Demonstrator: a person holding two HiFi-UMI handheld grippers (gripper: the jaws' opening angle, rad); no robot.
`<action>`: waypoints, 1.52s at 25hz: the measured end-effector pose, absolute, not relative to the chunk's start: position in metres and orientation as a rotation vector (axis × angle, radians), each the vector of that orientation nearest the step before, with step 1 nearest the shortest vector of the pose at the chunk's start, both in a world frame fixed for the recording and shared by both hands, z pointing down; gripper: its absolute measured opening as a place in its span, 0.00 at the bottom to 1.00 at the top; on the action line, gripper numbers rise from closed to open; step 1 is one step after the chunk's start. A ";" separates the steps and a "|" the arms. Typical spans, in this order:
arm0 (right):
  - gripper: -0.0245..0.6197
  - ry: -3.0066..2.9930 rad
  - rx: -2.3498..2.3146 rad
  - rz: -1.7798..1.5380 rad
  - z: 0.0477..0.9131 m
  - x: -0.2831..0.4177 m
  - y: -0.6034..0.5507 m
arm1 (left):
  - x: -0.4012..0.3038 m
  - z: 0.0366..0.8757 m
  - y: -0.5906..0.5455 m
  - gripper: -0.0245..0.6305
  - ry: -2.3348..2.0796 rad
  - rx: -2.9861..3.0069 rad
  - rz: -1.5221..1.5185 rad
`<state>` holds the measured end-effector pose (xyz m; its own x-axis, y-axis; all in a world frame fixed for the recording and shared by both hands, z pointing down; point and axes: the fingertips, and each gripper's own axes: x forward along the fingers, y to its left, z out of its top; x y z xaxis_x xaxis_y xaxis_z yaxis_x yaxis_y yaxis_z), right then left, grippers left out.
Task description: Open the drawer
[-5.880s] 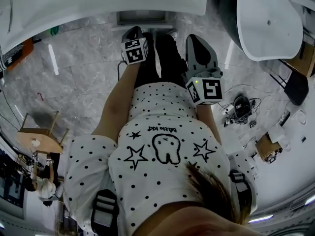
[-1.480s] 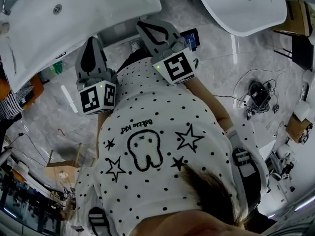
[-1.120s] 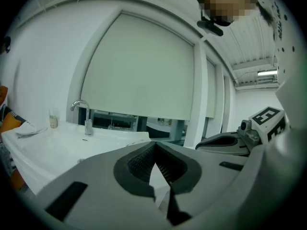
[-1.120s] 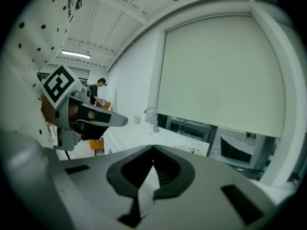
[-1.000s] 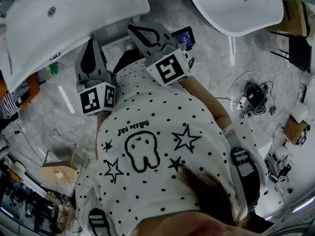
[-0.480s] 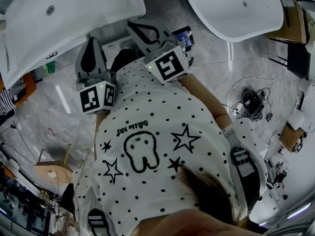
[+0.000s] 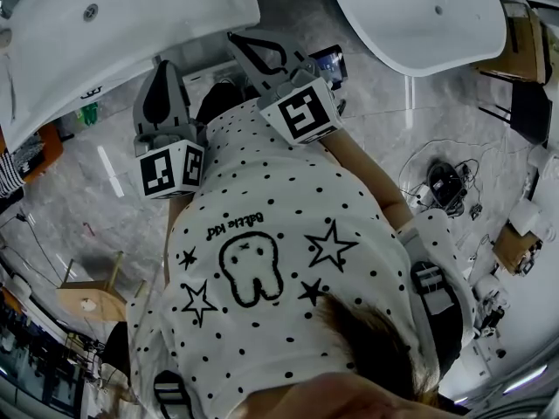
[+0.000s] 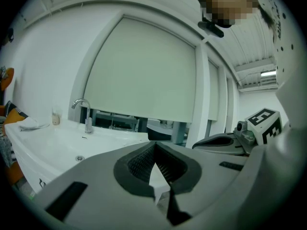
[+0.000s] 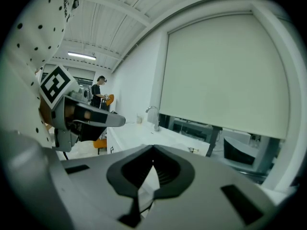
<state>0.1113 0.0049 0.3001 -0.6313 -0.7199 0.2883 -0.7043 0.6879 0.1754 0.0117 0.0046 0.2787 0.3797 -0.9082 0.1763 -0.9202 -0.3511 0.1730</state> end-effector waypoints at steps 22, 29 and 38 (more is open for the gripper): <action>0.06 -2.574 1.107 -0.079 0.300 0.108 0.003 | 0.006 0.278 0.006 0.04 -1.659 2.385 0.063; 0.06 -2.575 1.110 -0.084 0.300 0.108 0.003 | 0.004 0.276 0.006 0.04 -1.679 2.382 0.051; 0.06 -2.576 1.111 -0.088 0.300 0.108 0.002 | 0.002 0.273 0.006 0.04 -1.695 2.386 0.046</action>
<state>0.1077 0.0019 0.2999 -0.6400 -0.7165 0.2774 -0.6959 0.6936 0.1859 0.0021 0.0059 0.2731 0.3363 -0.9300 0.1485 -0.9367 -0.3139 0.1554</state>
